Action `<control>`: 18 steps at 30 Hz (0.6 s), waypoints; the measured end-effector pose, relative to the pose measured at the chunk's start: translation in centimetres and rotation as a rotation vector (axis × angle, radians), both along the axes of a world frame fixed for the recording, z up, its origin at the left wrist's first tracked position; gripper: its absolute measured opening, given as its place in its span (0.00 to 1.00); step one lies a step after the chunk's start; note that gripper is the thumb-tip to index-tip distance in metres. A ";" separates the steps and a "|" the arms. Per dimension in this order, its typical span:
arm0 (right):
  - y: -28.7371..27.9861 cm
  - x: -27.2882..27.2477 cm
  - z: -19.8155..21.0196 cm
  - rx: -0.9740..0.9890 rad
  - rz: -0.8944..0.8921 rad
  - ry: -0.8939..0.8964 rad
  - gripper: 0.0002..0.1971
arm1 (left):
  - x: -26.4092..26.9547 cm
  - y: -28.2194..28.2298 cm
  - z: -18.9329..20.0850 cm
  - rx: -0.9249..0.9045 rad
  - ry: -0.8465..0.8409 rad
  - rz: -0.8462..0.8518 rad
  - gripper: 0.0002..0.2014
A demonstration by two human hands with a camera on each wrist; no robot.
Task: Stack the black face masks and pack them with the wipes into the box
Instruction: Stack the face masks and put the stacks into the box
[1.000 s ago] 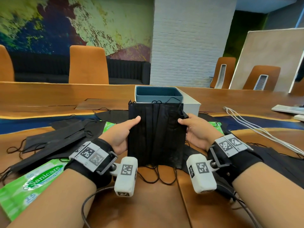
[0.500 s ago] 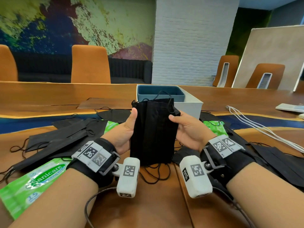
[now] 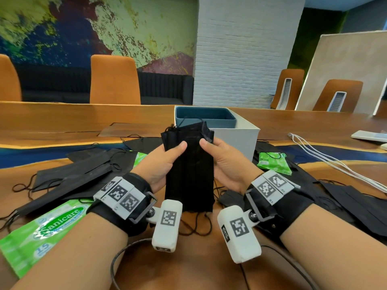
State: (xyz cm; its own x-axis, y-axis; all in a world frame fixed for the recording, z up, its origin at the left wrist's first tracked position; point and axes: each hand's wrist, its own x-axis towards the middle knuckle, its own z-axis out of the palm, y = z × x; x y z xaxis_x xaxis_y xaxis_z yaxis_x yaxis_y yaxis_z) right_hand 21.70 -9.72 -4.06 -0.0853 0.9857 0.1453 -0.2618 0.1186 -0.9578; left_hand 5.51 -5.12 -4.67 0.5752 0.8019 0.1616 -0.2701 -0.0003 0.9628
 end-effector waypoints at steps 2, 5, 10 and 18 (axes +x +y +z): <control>0.0 -0.5 0.4 0.050 -0.073 -0.094 0.13 | -0.1 -0.2 0.4 0.027 -0.024 0.030 0.13; 0.1 -0.4 0.4 0.119 -0.243 -0.242 0.08 | -0.4 -0.5 0.8 0.081 -0.014 0.052 0.14; 0.0 0.7 -0.5 0.191 -0.430 -0.334 0.09 | -0.3 -0.3 0.1 0.121 0.084 0.045 0.22; -0.5 1.8 -0.3 0.308 -0.541 -0.487 0.09 | -0.2 -0.2 -0.5 0.098 0.166 0.003 0.24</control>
State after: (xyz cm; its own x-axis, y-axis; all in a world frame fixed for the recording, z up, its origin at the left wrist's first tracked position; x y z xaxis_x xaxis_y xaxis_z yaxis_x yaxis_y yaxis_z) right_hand 23.48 -10.21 -4.36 0.2706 0.8296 0.4884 0.3482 0.3886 -0.8531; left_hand 5.26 -5.28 -5.13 0.5980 0.7888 0.1423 -0.1071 -0.0973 0.9895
